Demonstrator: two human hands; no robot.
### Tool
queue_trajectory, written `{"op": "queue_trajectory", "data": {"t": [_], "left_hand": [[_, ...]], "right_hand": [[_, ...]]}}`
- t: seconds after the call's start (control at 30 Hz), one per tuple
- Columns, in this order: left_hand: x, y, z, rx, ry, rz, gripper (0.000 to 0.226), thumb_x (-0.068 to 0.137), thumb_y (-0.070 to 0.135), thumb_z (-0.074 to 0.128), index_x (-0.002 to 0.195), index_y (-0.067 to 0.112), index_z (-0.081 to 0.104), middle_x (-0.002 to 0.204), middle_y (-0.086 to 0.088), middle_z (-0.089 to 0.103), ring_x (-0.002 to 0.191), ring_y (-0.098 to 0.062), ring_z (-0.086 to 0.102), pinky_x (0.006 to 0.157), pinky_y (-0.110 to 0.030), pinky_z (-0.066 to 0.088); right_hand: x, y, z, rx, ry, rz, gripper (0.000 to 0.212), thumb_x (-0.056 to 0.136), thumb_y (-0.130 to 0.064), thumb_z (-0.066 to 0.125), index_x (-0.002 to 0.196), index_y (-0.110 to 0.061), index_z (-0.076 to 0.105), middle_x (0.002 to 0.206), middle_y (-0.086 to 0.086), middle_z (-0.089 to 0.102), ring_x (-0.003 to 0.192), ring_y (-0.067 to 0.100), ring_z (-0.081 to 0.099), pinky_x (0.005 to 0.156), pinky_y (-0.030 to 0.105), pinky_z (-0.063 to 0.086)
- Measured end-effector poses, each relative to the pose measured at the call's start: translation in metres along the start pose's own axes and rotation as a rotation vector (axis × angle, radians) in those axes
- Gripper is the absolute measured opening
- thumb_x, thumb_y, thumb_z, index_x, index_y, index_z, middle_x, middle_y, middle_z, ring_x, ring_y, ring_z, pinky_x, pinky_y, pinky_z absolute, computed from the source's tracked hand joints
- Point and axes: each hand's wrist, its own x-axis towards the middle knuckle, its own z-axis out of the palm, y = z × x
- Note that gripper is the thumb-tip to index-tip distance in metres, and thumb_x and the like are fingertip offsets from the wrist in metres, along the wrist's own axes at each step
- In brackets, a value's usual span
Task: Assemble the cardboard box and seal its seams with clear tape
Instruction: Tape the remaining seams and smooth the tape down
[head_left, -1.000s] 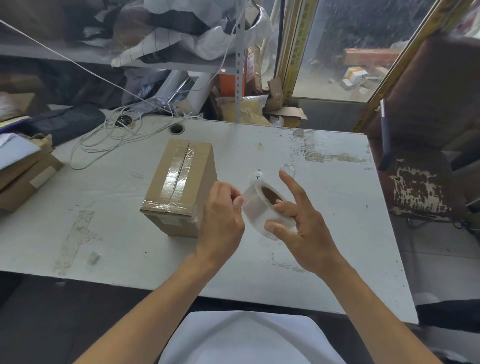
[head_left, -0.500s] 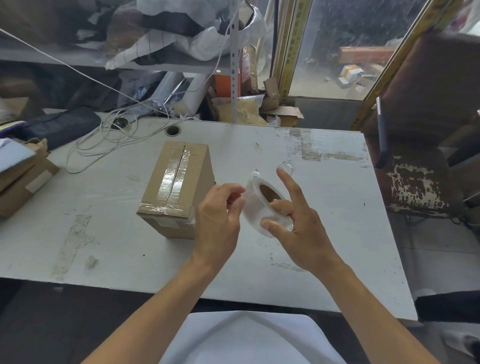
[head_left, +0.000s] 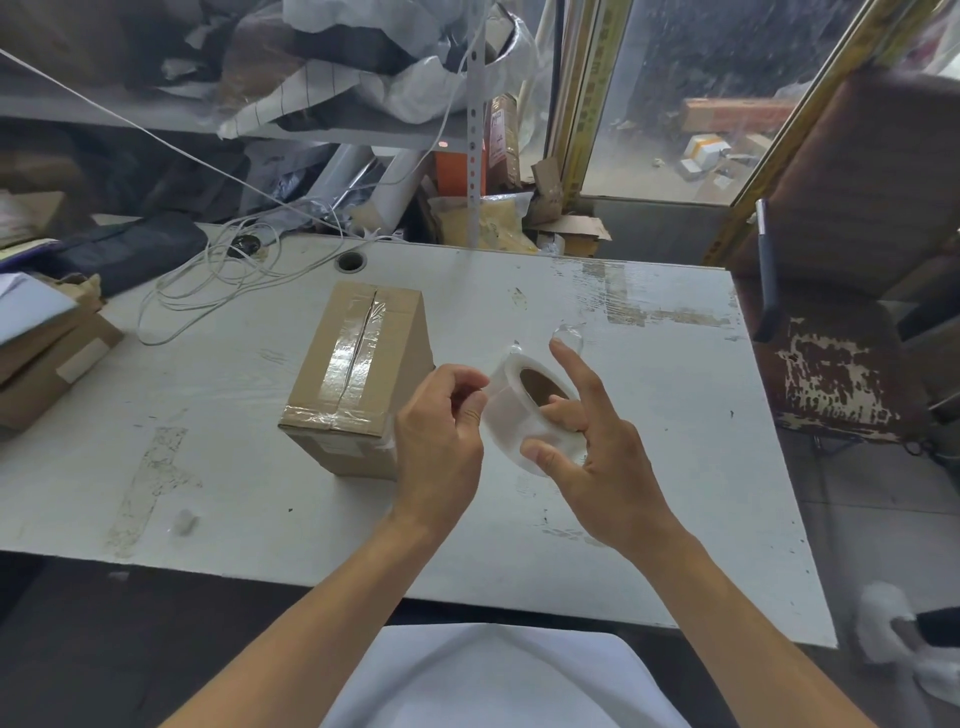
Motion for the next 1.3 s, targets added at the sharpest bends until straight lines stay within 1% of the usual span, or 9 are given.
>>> {"op": "queue_trajectory", "data": {"t": [0.1, 0.3, 0.5, 0.63, 0.7, 0.83, 0.93, 1.1, 1.3], "left_hand": [[0.0, -0.002, 0.0, -0.005, 0.0, -0.015, 0.015, 0.093, 0.004, 0.062, 0.098, 0.017, 0.067, 0.086, 0.007, 0.068, 0.082, -0.004, 0.063, 0.07, -0.008, 0.043], [0.003, -0.006, 0.004, 0.037, 0.022, -0.021, 0.013, 0.093, 0.005, 0.061, 0.099, 0.015, 0.067, 0.087, 0.004, 0.069, 0.079, -0.003, 0.062, 0.07, -0.007, 0.041], [0.006, -0.006, 0.002, 0.102, 0.008, 0.029, 0.014, 0.095, 0.007, 0.061, 0.105, 0.013, 0.069, 0.093, 0.001, 0.065, 0.082, 0.004, 0.058, 0.071, -0.005, 0.039], [0.007, -0.005, -0.003, 0.057, 0.02, 0.017, 0.012, 0.094, 0.011, 0.065, 0.102, 0.015, 0.074, 0.095, 0.003, 0.067, 0.082, -0.002, 0.063, 0.073, -0.011, 0.046], [0.005, -0.002, -0.004, 0.013, 0.036, -0.012, 0.01, 0.091, 0.011, 0.069, 0.098, 0.015, 0.075, 0.091, 0.007, 0.071, 0.083, -0.004, 0.067, 0.075, -0.018, 0.052], [0.008, 0.002, -0.008, -0.041, 0.03, -0.068, 0.01, 0.087, 0.008, 0.072, 0.09, 0.017, 0.075, 0.082, 0.014, 0.071, 0.079, 0.001, 0.067, 0.072, -0.012, 0.05], [0.011, 0.002, -0.01, -0.018, -0.007, -0.028, 0.015, 0.088, 0.006, 0.07, 0.085, 0.02, 0.07, 0.079, 0.011, 0.069, 0.075, -0.005, 0.065, 0.068, -0.011, 0.047], [0.013, 0.0, -0.005, 0.155, -0.037, 0.133, 0.011, 0.089, -0.003, 0.062, 0.088, 0.009, 0.061, 0.092, 0.001, 0.056, 0.077, -0.008, 0.052, 0.072, -0.009, 0.039], [0.016, 0.0, -0.004, 0.343, -0.166, 0.254, 0.006, 0.092, -0.001, 0.052, 0.091, 0.005, 0.052, 0.106, -0.002, 0.041, 0.094, -0.023, 0.047, 0.077, -0.019, 0.031]], "right_hand": [[-0.002, 0.0, 0.004, 0.018, 0.025, 0.005, 0.094, 0.088, -0.018, 0.071, 0.134, -0.074, 0.012, 0.109, -0.02, 0.056, 0.097, -0.025, 0.048, 0.083, 0.009, 0.041], [0.0, 0.003, 0.014, 0.034, 0.051, 0.022, 0.092, 0.088, -0.015, 0.071, 0.136, -0.07, 0.015, 0.104, -0.029, 0.052, 0.097, -0.028, 0.046, 0.077, -0.003, 0.037], [0.004, 0.002, 0.021, 0.039, 0.1, 0.026, 0.09, 0.087, -0.015, 0.072, 0.144, -0.058, 0.019, 0.11, -0.018, 0.056, 0.096, -0.026, 0.048, 0.077, 0.0, 0.04], [0.005, 0.003, 0.015, 0.052, 0.096, 0.026, 0.088, 0.088, -0.018, 0.072, 0.144, -0.059, 0.018, 0.112, -0.018, 0.057, 0.099, -0.024, 0.049, 0.082, 0.007, 0.041], [0.004, 0.003, 0.013, 0.072, 0.095, 0.029, 0.087, 0.088, -0.019, 0.072, 0.143, -0.06, 0.019, 0.116, -0.012, 0.061, 0.103, -0.013, 0.054, 0.086, 0.015, 0.045], [0.002, 0.002, 0.007, 0.063, 0.099, 0.0, 0.089, 0.087, -0.018, 0.072, 0.139, -0.066, 0.018, 0.12, -0.009, 0.062, 0.11, 0.0, 0.057, 0.088, 0.025, 0.052], [0.001, 0.0, 0.002, 0.04, 0.068, -0.03, 0.094, 0.086, -0.017, 0.073, 0.135, -0.072, 0.015, 0.111, -0.02, 0.058, 0.106, -0.007, 0.055, 0.089, 0.033, 0.055], [0.002, -0.003, -0.003, 0.012, 0.044, -0.065, 0.1, 0.085, -0.017, 0.075, 0.134, -0.075, 0.01, 0.109, -0.028, 0.053, 0.113, 0.0, 0.052, 0.091, 0.039, 0.055], [-0.003, -0.003, -0.009, 0.015, 0.047, -0.07, 0.102, 0.084, -0.016, 0.075, 0.131, -0.077, 0.008, 0.116, -0.015, 0.055, 0.115, -0.002, 0.051, 0.095, 0.033, 0.051]]}}
